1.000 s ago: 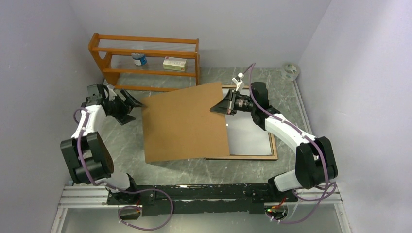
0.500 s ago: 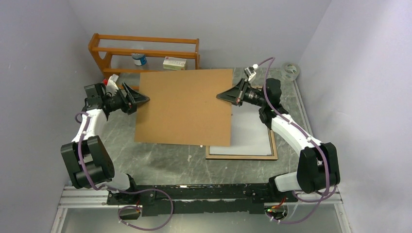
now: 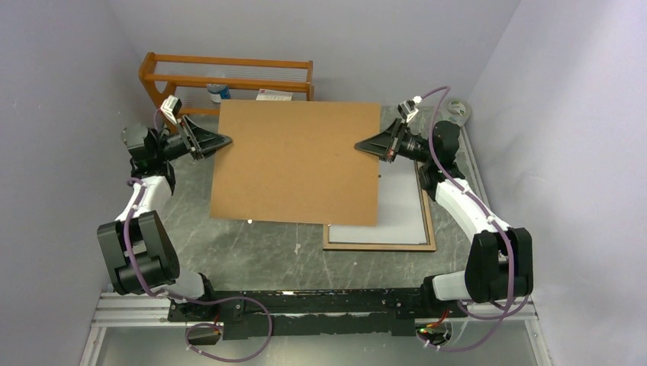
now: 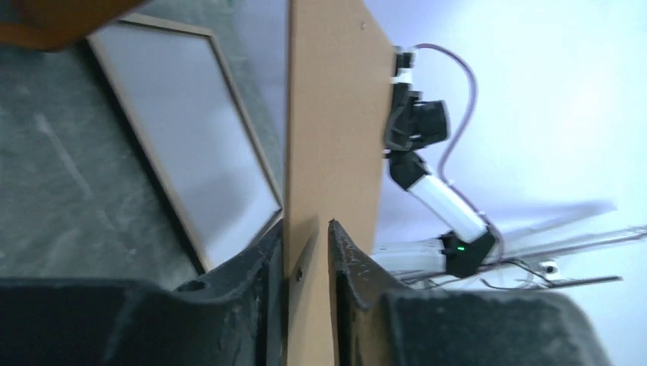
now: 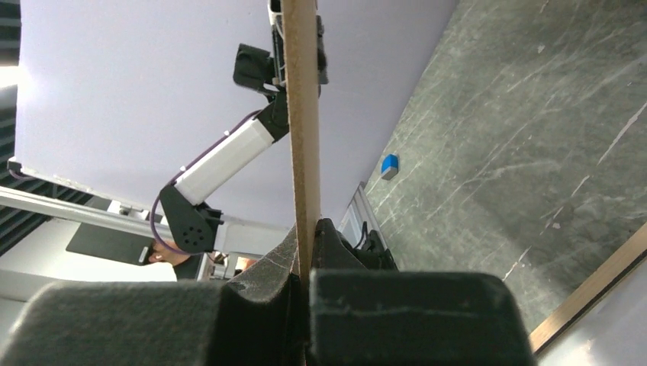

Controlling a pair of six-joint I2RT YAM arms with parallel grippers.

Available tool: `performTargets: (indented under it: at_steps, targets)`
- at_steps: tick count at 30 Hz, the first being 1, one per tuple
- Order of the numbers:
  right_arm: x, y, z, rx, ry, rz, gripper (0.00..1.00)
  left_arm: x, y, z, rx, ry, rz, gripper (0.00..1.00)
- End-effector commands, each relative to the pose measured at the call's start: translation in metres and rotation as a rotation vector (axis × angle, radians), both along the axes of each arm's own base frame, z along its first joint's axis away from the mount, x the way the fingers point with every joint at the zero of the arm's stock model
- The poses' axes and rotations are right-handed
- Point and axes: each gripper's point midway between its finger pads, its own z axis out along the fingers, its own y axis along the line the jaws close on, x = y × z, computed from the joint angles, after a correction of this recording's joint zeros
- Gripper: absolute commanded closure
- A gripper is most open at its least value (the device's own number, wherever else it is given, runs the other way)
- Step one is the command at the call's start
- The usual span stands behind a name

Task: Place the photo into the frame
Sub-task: Turn over the photo frame item at the center of the board.

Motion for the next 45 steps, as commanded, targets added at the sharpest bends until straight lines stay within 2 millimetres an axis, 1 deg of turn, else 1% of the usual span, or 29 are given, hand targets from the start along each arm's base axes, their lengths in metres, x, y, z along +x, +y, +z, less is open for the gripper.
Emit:
performTargets:
  at_steps: [1, 6, 9, 11, 15, 16, 17, 18, 19, 23, 26, 28, 30, 33, 35, 36, 38, 40, 42, 45]
  targets:
    - [-0.006, -0.004, 0.026, 0.010, -0.105, 0.029, 1.00, -0.026, -0.012, 0.052, -0.030, -0.143, -0.104, 0.73]
    - [0.000, -0.006, 0.023, -0.002, -0.105, 0.033, 1.00, -0.034, -0.014, 0.069, -0.043, -0.173, -0.135, 0.92]
    - [0.005, -0.006, 0.020, -0.019, -0.114, 0.024, 1.00, -0.036, -0.015, 0.078, -0.037, -0.194, -0.130, 0.97]
    - [0.009, -0.007, 0.019, -0.043, -0.123, 0.009, 1.00, -0.034, -0.014, 0.080, -0.042, -0.167, -0.112, 0.97]
    - [0.022, -0.011, 0.009, -0.122, -0.109, -0.067, 0.78, -0.033, -0.015, 0.079, -0.005, -0.101, -0.043, 0.97]
    - [0.026, -0.014, 0.006, -0.151, -0.115, -0.097, 0.66, -0.032, -0.014, 0.077, 0.023, -0.081, -0.009, 0.97]
    - [0.030, -0.017, 0.003, -0.180, -0.115, -0.133, 0.58, -0.033, -0.014, 0.080, 0.068, -0.088, 0.029, 0.97]
    - [0.034, -0.020, -0.001, -0.205, -0.121, -0.164, 0.54, -0.034, -0.012, 0.076, 0.101, -0.051, 0.056, 0.97]
    - [0.038, -0.023, -0.005, -0.226, -0.118, -0.197, 0.49, -0.035, -0.012, 0.077, 0.136, -0.051, 0.072, 0.98]
    - [0.046, -0.033, -0.029, -0.307, -0.100, -0.277, 0.35, -0.041, -0.013, 0.087, 0.124, -0.025, 0.085, 0.98]
    - [0.051, -0.045, -0.050, -0.387, -0.067, -0.345, 0.28, -0.043, -0.014, 0.097, 0.099, -0.022, 0.123, 0.97]
    - [0.053, -0.054, -0.055, -0.442, -0.063, -0.404, 0.23, -0.047, -0.014, 0.107, 0.103, -0.028, 0.140, 0.97]
    - [0.055, -0.065, -0.048, -0.483, -0.090, -0.472, 0.17, -0.049, -0.012, 0.118, 0.132, -0.049, 0.188, 0.97]
    - [0.053, -0.075, -0.030, -0.525, -0.146, -0.546, 0.14, -0.052, -0.006, 0.117, 0.195, 0.003, 0.278, 0.97]
    - [0.050, -0.081, -0.021, -0.582, -0.193, -0.596, 0.13, -0.054, 0.000, 0.112, 0.239, 0.041, 0.326, 0.97]
    - [0.045, -0.077, -0.013, -0.607, -0.242, -0.610, 0.13, -0.055, 0.002, 0.108, 0.254, 0.057, 0.342, 0.97]
    - [0.041, -0.077, -0.004, -0.689, -0.327, -0.675, 0.12, -0.058, 0.006, 0.101, 0.272, 0.113, 0.381, 0.97]
    - [0.030, -0.067, 0.010, -0.747, -0.426, -0.690, 0.10, -0.063, 0.008, 0.097, 0.284, 0.164, 0.408, 0.98]
    - [0.015, -0.049, 0.023, -0.746, -0.537, -0.652, 0.10, -0.070, 0.010, 0.096, 0.296, 0.196, 0.450, 0.97]
    - [-0.012, -0.013, 0.034, -0.680, -0.699, -0.518, 0.09, -0.078, 0.017, 0.098, 0.307, 0.230, 0.536, 0.97]
